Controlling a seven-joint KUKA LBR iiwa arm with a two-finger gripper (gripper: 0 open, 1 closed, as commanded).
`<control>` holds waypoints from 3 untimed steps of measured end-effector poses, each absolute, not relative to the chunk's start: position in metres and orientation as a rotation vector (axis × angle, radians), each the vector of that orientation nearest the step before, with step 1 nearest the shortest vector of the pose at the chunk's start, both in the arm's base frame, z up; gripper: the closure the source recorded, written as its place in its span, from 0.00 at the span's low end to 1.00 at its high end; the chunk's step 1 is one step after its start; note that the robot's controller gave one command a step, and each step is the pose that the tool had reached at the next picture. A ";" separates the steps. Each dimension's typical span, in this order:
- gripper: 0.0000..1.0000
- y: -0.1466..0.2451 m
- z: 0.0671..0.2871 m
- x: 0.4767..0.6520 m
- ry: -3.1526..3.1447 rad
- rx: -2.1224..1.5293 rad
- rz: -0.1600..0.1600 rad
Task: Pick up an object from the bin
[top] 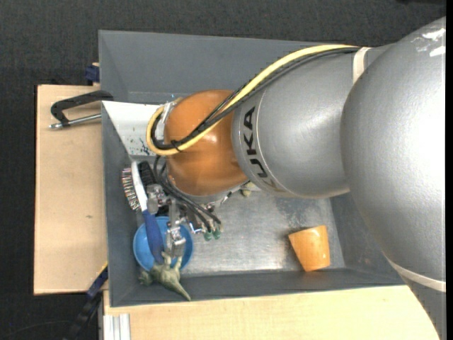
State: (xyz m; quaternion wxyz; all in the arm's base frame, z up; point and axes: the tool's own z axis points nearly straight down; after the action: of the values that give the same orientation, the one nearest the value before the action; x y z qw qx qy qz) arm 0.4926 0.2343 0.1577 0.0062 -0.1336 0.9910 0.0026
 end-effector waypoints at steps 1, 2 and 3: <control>0.00 0.168 0.089 0.560 3.134 -0.146 0.001; 1.00 0.171 0.093 0.561 3.130 -0.153 0.005; 1.00 0.137 0.085 0.581 2.839 -1.283 0.008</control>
Offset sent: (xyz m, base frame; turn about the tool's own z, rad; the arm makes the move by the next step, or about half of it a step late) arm 0.0662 -0.0647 -0.0676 0.1700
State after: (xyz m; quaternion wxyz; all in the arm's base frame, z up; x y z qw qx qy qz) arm 0.5806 0.1372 0.0851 0.0129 -0.4116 0.9113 0.0026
